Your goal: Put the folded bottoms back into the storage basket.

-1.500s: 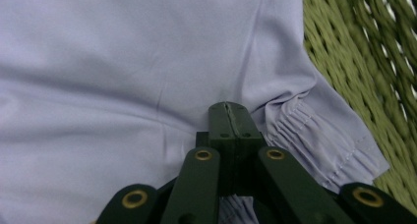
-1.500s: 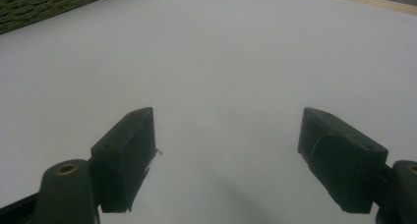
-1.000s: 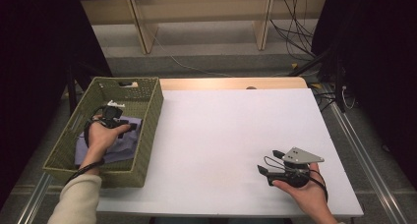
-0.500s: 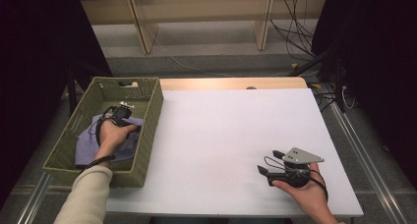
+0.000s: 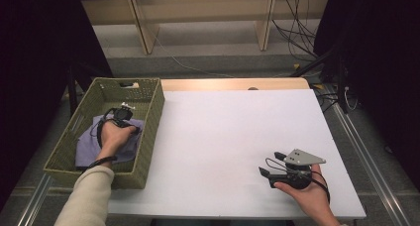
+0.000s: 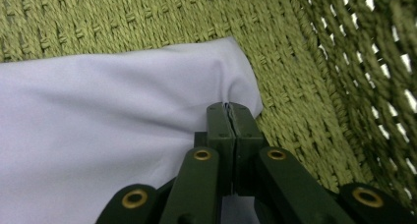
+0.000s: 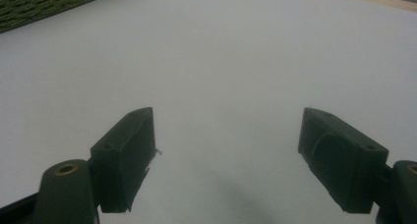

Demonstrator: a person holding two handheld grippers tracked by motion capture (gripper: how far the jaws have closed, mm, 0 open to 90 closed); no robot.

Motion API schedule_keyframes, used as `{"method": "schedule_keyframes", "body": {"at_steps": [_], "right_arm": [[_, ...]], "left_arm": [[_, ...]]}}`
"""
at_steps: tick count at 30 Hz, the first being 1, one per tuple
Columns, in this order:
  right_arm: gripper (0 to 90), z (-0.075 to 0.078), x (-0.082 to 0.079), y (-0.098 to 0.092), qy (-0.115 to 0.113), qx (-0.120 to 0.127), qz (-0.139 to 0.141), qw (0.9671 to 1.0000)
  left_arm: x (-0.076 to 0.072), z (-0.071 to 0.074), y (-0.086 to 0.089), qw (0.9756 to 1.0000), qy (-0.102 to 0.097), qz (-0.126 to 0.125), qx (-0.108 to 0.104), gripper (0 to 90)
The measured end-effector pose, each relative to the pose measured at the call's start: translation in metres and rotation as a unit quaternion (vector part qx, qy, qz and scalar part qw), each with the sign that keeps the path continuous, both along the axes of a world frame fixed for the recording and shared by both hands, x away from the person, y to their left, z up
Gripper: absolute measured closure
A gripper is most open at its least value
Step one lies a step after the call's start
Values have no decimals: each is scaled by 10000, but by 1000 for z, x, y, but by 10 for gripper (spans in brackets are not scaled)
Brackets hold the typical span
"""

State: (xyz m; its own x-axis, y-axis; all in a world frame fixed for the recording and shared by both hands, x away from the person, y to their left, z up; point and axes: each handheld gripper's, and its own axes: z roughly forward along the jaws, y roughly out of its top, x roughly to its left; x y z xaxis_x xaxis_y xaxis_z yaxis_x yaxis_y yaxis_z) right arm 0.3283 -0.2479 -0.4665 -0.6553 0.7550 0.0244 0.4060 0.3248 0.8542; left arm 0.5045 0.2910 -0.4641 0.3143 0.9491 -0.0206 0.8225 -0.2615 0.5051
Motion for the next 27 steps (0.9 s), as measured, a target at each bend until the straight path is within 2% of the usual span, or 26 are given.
{"method": "schedule_keyframes", "body": {"at_steps": [7,13,15,22,27], "right_arm": [[228,0,1,1,1,-12,13,10000],[227,1,0,0,-16,-12,3,10000],[227,1,0,0,-16,-10,3,10000],[227,1,0,0,-10,-11,14,10000],[226,1,0,0,-17,-25,-9,10000]], "left_arm": [[-1,5,-4,9996,-132,-87,-237,883],[-3,10,-13,9989,-261,-215,-324,883],[-3,11,-15,9988,-261,-273,-303,883],[-5,11,-21,9976,-242,-381,-527,881],[-4,11,-23,9977,-281,-366,-498,873]]}}
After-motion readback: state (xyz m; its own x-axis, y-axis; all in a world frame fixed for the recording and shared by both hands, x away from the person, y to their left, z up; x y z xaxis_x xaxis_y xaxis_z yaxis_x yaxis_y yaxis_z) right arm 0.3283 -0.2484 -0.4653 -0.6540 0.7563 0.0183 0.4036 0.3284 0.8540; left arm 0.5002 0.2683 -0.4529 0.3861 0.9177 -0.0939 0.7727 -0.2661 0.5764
